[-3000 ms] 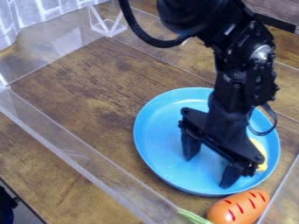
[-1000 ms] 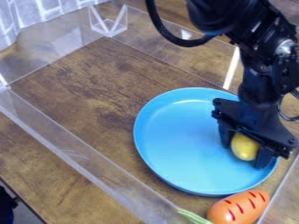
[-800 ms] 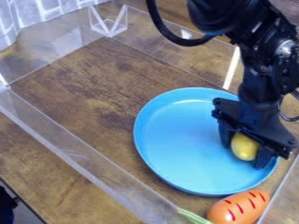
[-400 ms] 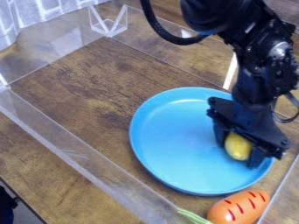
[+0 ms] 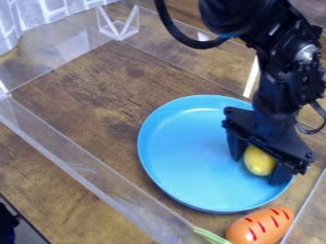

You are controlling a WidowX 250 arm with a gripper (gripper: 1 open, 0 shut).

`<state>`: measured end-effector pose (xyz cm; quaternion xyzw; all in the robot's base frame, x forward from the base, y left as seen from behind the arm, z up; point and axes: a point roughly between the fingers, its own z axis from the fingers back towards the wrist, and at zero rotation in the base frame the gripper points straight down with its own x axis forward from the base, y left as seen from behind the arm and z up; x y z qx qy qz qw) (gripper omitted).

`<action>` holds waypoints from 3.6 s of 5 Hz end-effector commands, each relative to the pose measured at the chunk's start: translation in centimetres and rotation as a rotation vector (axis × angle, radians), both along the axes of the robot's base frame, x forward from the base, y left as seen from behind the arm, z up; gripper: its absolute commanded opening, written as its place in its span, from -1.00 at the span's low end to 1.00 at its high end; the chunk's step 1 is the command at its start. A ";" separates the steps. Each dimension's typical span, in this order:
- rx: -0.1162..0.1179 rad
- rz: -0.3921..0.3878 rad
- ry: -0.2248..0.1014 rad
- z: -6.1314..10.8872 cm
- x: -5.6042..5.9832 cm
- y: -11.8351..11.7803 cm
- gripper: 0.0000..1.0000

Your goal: Remove the lemon from the blue tray and put it on the table

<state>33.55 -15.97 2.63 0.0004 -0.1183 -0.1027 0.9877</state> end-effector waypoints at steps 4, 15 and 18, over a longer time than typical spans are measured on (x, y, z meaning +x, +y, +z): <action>-0.038 -0.031 -0.018 -0.4 0.3 -2.6 1.00; 0.026 -0.024 -0.031 2.7 -1.4 -1.2 -1.00; 0.077 -0.048 -0.043 6.2 -1.5 -0.6 -1.00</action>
